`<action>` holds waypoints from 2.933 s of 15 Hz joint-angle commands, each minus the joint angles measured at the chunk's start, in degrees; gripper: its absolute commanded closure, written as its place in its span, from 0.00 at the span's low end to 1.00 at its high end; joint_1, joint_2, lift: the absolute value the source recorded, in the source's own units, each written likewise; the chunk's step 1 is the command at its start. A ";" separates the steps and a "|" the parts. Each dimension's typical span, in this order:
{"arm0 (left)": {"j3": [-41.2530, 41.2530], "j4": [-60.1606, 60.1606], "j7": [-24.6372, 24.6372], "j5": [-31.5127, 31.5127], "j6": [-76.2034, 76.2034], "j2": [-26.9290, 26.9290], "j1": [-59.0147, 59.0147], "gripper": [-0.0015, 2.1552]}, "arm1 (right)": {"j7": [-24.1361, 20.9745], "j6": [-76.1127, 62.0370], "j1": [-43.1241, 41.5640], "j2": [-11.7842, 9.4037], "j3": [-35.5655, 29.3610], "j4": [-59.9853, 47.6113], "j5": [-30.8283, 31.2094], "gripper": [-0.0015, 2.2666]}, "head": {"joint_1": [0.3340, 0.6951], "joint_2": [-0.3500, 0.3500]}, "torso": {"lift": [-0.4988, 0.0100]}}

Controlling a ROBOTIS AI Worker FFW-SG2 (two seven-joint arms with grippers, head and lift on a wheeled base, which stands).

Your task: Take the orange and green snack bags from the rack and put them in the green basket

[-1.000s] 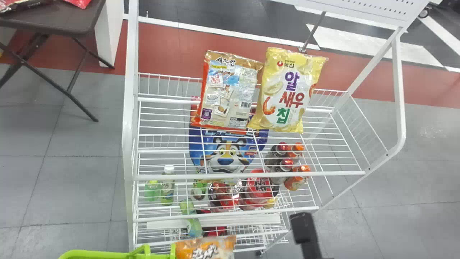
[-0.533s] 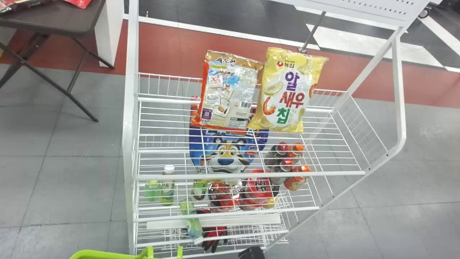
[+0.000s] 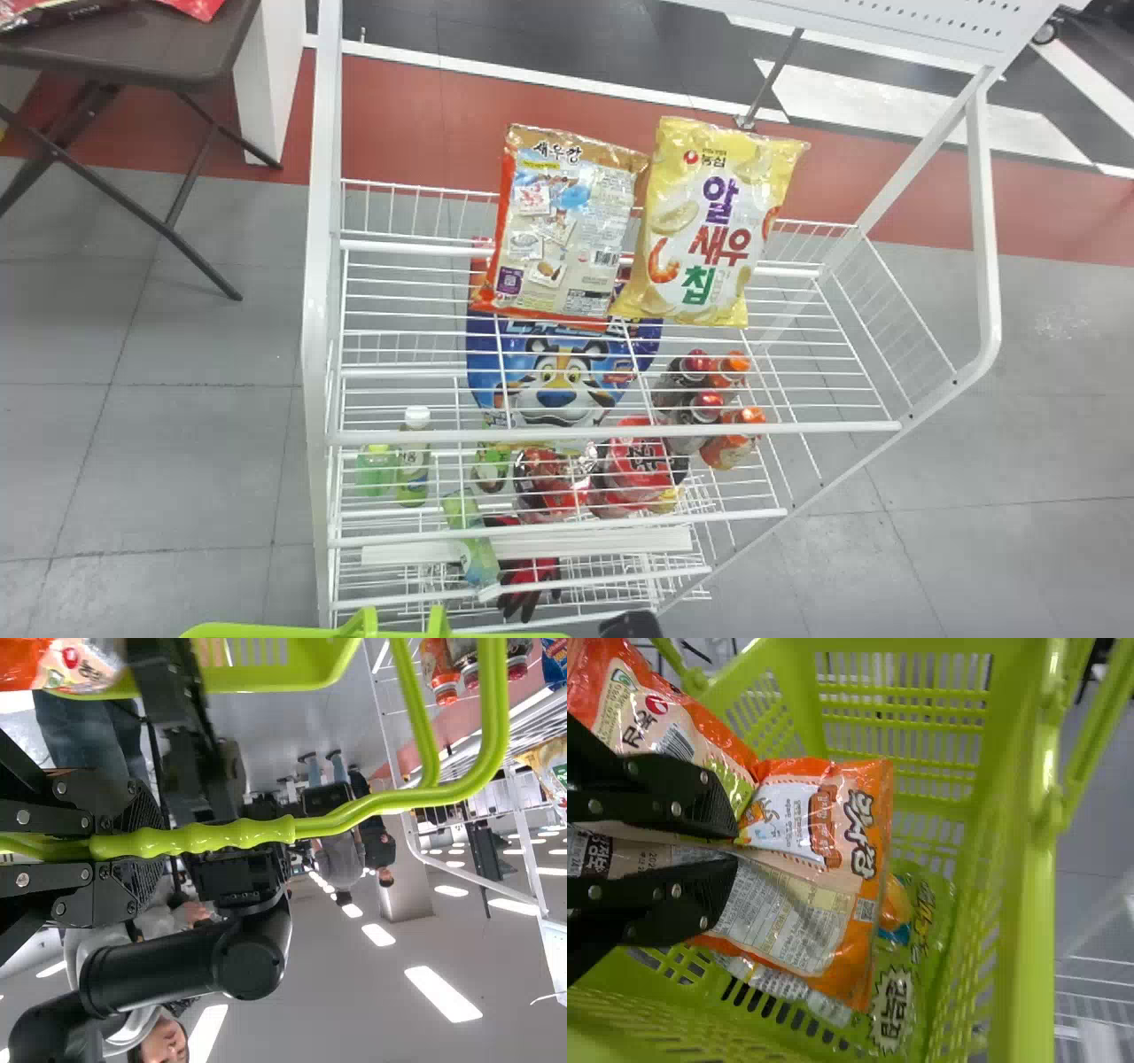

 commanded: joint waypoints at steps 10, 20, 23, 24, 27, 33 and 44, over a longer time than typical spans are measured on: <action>-0.22 0.28 0.48 -0.09 -0.36 -0.22 0.01 1.00 | -0.10 -19.62 2.33 4.87 -13.73 -18.13 -3.07 0.03 | 1.00 0.00 | 0.98; 0.13 1.69 0.74 -0.09 -1.76 -1.01 0.01 1.00 | -9.15 -76.93 9.01 7.51 -8.45 -13.20 3.88 0.03 | 1.00 0.00 | 0.98; 0.92 2.74 1.00 -0.09 -2.29 -1.53 0.01 1.00 | -10.56 -80.27 10.06 7.51 -6.08 -11.27 6.69 0.03 | 1.00 0.00 | 0.98; 1.01 2.92 1.00 0.00 -2.64 -1.62 0.01 1.00 | -10.82 -82.38 10.59 7.51 -4.94 -10.48 8.71 0.03 | 1.00 0.00 | 0.98; 2.24 4.15 0.92 1.14 -2.99 -1.80 -0.43 1.00 | -10.82 -82.03 11.73 7.51 -4.06 -9.25 8.45 0.03 | 1.00 0.00 | 0.98; 2.50 4.94 1.09 1.23 -2.82 -1.89 -1.31 1.00 | -10.91 -81.50 13.05 7.60 -3.00 -8.99 8.36 0.04 | 1.00 0.00 | 0.98; 2.77 5.12 0.21 1.67 -2.99 -1.80 -0.96 1.00 | -10.65 -83.78 13.66 7.68 -3.88 -9.51 6.51 0.04 | 1.00 0.00 | 0.98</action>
